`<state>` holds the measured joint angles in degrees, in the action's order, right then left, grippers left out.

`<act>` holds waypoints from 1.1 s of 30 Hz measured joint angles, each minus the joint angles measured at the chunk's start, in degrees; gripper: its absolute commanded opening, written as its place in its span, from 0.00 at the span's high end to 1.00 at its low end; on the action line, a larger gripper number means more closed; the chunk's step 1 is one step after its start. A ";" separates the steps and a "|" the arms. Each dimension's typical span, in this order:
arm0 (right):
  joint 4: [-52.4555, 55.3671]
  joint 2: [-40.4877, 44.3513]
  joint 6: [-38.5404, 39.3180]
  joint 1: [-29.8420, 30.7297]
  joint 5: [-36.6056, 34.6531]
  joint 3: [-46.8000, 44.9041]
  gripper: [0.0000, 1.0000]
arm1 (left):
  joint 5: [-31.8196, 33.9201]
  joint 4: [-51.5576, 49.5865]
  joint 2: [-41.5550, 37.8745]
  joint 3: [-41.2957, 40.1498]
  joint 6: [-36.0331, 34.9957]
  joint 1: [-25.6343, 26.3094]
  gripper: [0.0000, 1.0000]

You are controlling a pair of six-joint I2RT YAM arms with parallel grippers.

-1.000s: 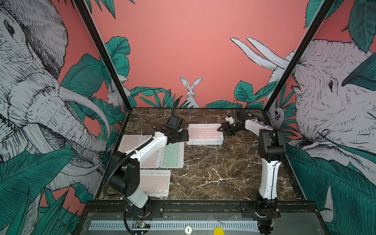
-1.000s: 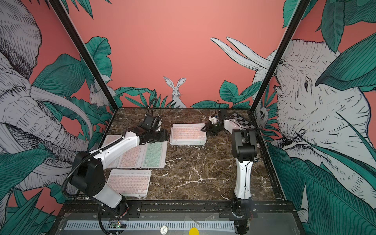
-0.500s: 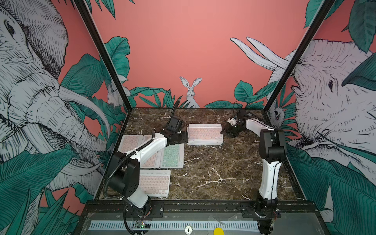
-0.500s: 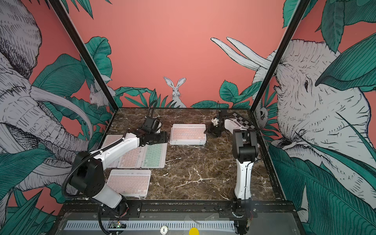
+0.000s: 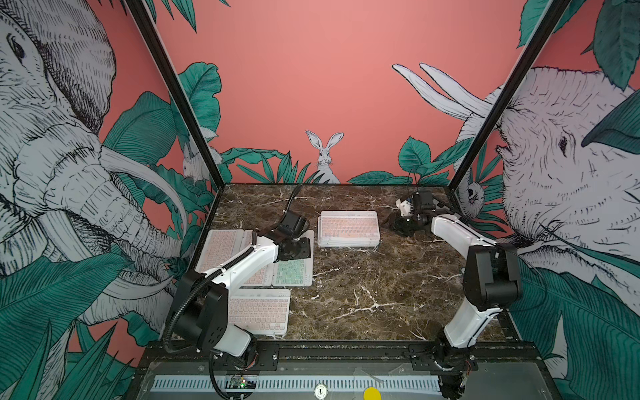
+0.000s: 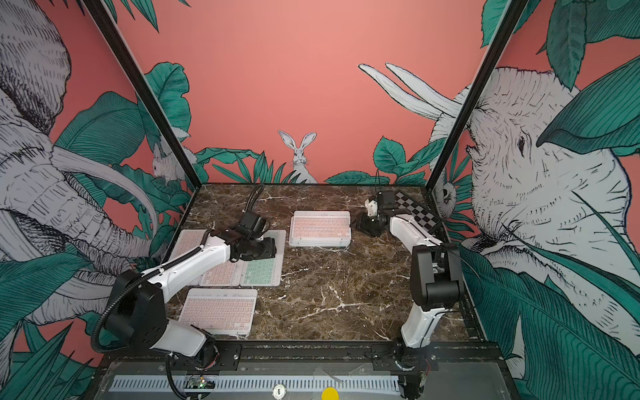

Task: Stack the numeric keypads
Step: Place the numeric keypad at the numeric keypad, then move the numeric keypad to the center of the board.

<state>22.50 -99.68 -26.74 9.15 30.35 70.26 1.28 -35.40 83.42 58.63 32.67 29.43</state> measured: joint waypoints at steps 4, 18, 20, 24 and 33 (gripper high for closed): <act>-2.91 1.66 -1.68 4.72 -0.46 -5.42 0.53 | 0.63 -4.85 -5.57 -5.55 2.75 0.09 0.35; -13.35 2.27 -6.23 12.83 0.04 -11.10 0.53 | 4.04 -15.43 -18.95 -20.02 11.72 4.57 0.35; -13.55 3.17 -6.34 13.11 0.04 -12.22 0.53 | 3.93 -15.02 -18.88 -21.29 11.93 4.61 0.35; -13.53 6.29 -6.51 13.53 -0.24 -14.32 0.53 | 3.65 -12.09 -17.25 -22.51 11.91 4.98 0.35; -13.70 11.98 -6.82 13.75 -2.14 -16.79 0.53 | 2.38 -5.62 -13.94 -25.70 11.89 6.60 0.35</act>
<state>8.80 -87.70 -33.56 22.90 28.21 53.47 3.66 -41.01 69.47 32.93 44.56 36.03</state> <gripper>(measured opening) 0.471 0.648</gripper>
